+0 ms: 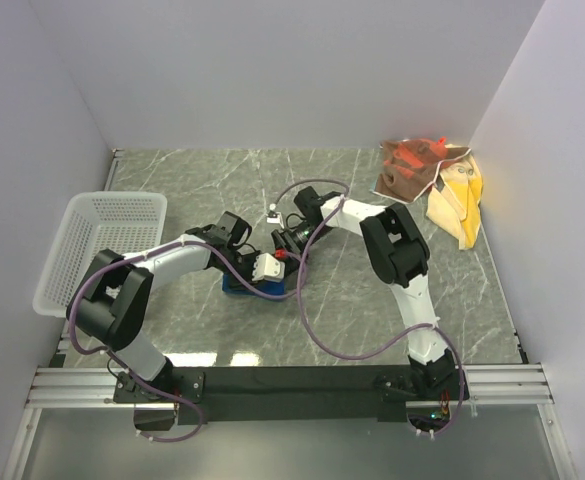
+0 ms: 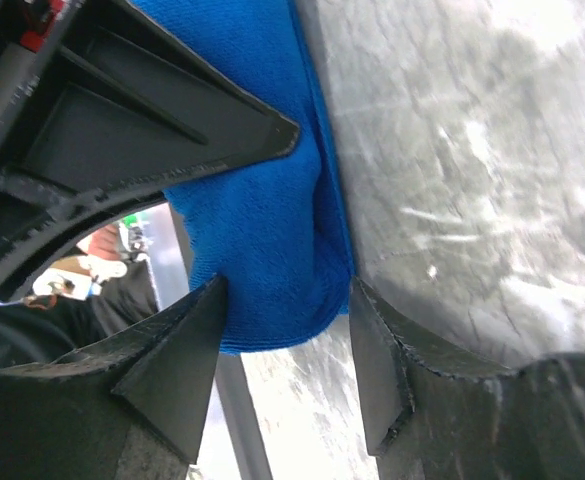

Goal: Roll the towels
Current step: Place the rolled towel into the container

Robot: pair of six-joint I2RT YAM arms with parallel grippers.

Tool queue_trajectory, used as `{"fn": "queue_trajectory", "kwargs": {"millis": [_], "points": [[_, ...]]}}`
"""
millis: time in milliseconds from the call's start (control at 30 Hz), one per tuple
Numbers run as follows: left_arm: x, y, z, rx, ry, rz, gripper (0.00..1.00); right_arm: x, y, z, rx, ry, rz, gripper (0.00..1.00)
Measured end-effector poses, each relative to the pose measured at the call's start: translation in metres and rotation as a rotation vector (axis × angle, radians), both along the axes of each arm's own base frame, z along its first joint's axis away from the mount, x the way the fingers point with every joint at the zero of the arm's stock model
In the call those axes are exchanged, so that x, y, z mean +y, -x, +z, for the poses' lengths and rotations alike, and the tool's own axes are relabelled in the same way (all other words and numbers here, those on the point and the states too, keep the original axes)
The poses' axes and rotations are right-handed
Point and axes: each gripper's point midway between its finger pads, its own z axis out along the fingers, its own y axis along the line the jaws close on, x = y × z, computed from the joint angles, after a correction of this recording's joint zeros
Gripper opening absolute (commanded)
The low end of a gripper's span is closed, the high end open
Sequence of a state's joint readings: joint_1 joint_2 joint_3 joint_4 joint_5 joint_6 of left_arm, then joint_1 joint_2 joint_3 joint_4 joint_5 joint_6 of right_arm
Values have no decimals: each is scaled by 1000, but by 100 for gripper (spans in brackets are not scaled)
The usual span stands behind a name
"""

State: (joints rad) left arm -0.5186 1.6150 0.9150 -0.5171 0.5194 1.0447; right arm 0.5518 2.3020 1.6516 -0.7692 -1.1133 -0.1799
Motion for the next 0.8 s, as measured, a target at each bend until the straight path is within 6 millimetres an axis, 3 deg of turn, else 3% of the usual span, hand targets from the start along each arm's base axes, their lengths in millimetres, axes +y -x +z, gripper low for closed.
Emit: {"fn": "queue_trajectory", "kwargs": {"millis": [333, 467, 800], "points": [[1, -1, -1, 47, 24, 60, 14, -5, 7, 0, 53, -22, -51, 61], [1, -2, 0, 62, 33, 78, 14, -5, 8, 2, 68, -21, -77, 66], [2, -5, 0, 91, 54, 144, 13, -19, 6, 16, 135, -10, -274, 67]]}}
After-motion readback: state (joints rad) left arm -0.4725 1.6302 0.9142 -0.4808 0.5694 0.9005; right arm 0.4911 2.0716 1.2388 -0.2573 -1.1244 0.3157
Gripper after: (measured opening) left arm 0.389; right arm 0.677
